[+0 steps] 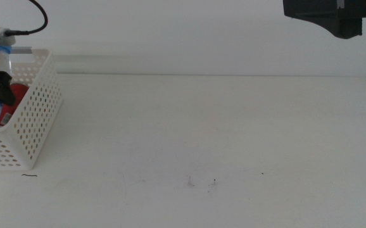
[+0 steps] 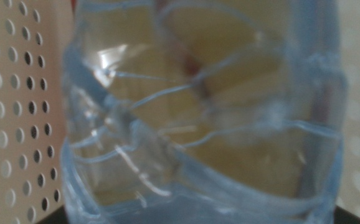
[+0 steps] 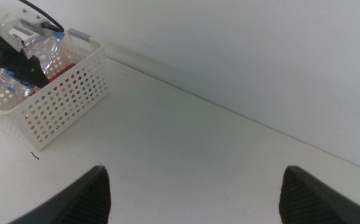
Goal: Use arms to grab the bottles and put them into the dustbin to the left of the table.
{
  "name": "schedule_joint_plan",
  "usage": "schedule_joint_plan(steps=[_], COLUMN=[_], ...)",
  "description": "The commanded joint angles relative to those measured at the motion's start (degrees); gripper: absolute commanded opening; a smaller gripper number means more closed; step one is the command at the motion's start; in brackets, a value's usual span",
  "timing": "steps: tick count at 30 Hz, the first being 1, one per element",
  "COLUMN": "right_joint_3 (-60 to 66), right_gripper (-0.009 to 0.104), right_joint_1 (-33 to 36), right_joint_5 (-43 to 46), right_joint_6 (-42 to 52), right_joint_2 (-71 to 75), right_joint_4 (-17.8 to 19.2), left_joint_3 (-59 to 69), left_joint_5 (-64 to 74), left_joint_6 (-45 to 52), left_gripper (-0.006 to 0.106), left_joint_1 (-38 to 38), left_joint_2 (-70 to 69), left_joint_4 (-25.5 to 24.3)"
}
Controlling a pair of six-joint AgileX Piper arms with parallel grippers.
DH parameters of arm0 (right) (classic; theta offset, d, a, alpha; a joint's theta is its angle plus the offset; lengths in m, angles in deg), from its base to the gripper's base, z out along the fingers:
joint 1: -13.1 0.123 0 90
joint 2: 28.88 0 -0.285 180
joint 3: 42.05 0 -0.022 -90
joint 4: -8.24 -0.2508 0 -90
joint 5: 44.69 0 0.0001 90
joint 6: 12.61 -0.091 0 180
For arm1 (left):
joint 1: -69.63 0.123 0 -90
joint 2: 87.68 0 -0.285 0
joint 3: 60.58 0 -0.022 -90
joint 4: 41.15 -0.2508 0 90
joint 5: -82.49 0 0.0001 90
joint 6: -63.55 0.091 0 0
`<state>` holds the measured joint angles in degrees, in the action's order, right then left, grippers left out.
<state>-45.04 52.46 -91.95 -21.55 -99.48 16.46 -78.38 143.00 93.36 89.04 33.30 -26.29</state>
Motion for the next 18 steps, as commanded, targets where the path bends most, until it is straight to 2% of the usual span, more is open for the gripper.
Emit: schedule_joint_plan(steps=[1,7,8,18], right_joint_3=[-0.3,-0.3,-0.3,-0.3], right_gripper=[0.093,0.093,0.093,0.093], right_joint_1=[0.1,0.1,0.1,0.1], right_joint_5=[0.6,0.6,0.6,0.6], right_joint_6=[0.4,0.4,0.4,0.4], right_joint_2=[0.2,0.2,0.2,0.2], right_joint_4=[0.4,0.4,0.4,0.4], left_joint_3=[-1.0,-1.3,-1.6,1.7], left_joint_5=[-2.6,-3.9,-4.1,-4.6], left_joint_6=[0.2,0.3,0.3,-5.0], left_gripper=[0.037,0.090,0.094,0.094], left_joint_1=[0.1,0.1,0.1,-2.7], left_joint_2=[0.2,0.6,0.5,-8.7], left_joint_4=[0.9,1.1,1.3,2.5])
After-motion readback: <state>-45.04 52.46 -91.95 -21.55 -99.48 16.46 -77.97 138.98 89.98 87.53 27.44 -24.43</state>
